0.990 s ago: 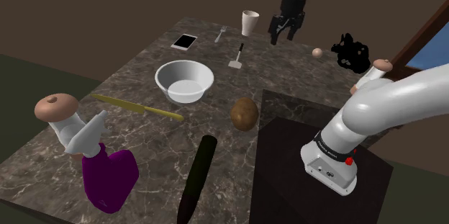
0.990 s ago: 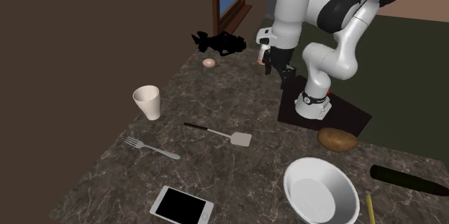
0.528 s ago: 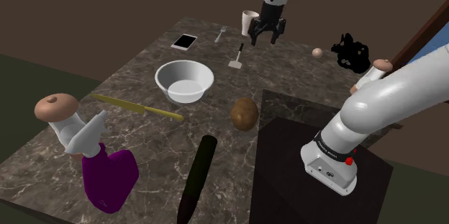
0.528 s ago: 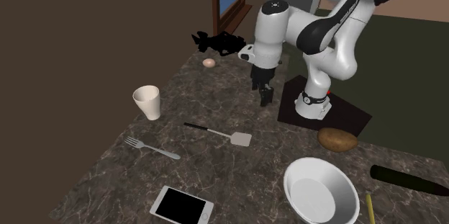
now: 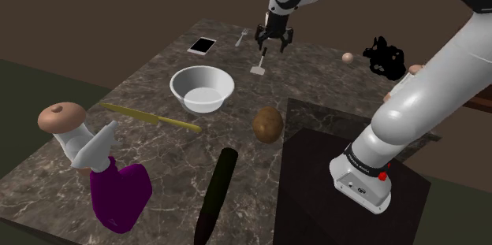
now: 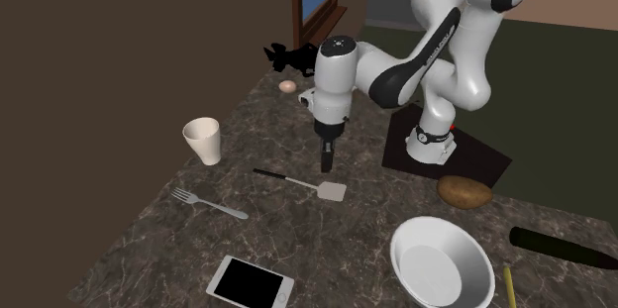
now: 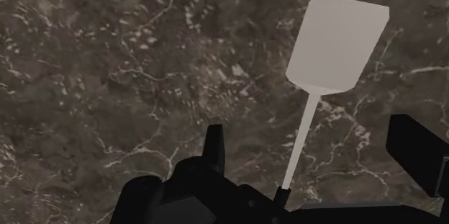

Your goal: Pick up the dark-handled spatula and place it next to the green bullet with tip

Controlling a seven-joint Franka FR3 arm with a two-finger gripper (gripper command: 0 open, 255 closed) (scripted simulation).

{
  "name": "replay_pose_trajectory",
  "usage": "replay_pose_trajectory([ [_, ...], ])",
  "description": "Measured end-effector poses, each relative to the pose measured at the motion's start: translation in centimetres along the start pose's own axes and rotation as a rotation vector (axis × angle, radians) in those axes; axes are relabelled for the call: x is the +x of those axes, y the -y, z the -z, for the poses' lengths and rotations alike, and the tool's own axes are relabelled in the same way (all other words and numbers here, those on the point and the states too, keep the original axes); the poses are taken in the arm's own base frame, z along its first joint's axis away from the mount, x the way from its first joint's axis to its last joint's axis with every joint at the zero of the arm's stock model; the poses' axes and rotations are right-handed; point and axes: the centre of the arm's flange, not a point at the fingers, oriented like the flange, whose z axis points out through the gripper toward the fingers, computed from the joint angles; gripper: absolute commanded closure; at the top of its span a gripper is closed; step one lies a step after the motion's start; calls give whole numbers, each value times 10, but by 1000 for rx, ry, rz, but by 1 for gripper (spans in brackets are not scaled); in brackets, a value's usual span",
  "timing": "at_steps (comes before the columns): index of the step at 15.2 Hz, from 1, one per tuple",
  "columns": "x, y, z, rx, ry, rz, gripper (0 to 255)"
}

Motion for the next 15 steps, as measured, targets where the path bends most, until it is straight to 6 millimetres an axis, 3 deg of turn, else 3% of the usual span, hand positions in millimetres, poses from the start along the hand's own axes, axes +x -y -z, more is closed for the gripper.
replay_pose_trajectory([
  [7,68,14,-44,13,-25,-249,0],
  [15,77,12,-83,15,-28,-272,0],
])
